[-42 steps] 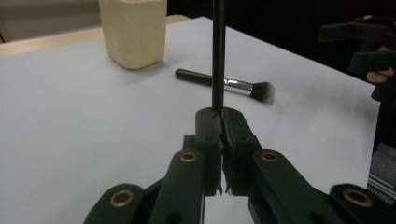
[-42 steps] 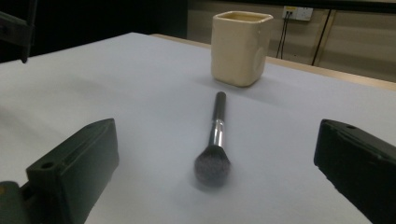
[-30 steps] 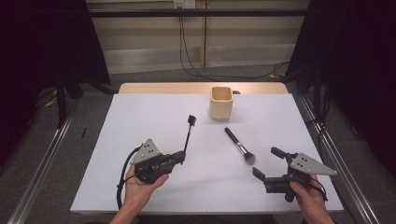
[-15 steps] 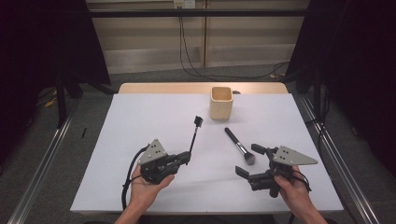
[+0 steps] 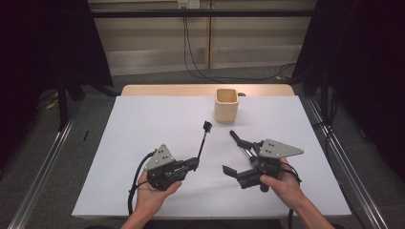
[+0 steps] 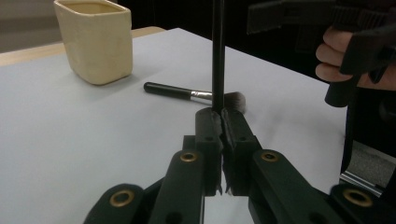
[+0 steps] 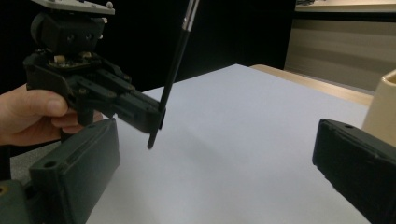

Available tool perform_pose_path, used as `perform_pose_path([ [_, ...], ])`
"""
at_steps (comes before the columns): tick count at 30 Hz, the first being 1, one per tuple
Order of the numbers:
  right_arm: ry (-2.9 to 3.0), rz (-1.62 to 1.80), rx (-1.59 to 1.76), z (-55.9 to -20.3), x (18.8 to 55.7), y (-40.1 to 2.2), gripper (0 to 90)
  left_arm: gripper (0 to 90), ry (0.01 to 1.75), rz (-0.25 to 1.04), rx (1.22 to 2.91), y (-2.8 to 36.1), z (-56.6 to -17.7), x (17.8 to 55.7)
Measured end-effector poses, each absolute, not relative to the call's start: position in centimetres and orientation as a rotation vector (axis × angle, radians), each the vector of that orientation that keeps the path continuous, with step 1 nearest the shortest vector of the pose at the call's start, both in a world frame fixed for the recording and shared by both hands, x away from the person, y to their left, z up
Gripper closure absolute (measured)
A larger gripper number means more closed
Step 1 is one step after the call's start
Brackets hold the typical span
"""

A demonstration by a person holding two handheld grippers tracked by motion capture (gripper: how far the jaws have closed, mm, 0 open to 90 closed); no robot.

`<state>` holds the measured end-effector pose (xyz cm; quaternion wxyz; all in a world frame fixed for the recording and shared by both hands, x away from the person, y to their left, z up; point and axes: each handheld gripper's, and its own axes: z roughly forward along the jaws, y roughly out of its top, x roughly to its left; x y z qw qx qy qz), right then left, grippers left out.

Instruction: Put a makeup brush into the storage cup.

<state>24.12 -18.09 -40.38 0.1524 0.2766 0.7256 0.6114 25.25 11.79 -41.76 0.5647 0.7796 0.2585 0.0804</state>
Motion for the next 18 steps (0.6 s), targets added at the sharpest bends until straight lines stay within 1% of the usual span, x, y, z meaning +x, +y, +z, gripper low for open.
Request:
perform_pose_path([
  [3,2.093,1.771,0.772,-39.9,24.5,-17.2,1.7,86.2,0.602,0.189,1.841,11.6,-41.9,25.2],
  [4,2.099,1.774,0.771,-39.8,24.7,-17.0,4.7,86.3,0.598,0.193,1.847,11.5,-41.9,25.2],
  [5,2.108,1.783,0.767,-39.6,24.8,-16.7,5.3,86.3,0.596,0.187,1.847,11.5,-42.0,25.1],
  [7,2.119,1.794,0.762,-39.5,25.0,-16.2,3.9,86.3,0.597,0.185,1.854,11.3,-42.2,25.1],
  [11,2.134,1.795,0.781,-39.6,25.5,-15.5,5.0,86.2,0.590,0.177,1.860,11.0,-42.4,25.0],
  [13,2.155,1.804,0.777,-39.8,25.8,-15.3,11.8,86.3,0.587,0.171,1.861,10.9,-42.3,25.0],
  [15,2.159,1.802,0.782,-39.8,26.0,-15.0,12.8,86.3,0.583,0.173,1.865,10.8,-42.3,25.0],
  [18,2.162,1.788,0.772,-39.9,26.2,-14.6,17.3,86.2,0.577,0.187,1.873,10.7,-42.3,25.0],
])
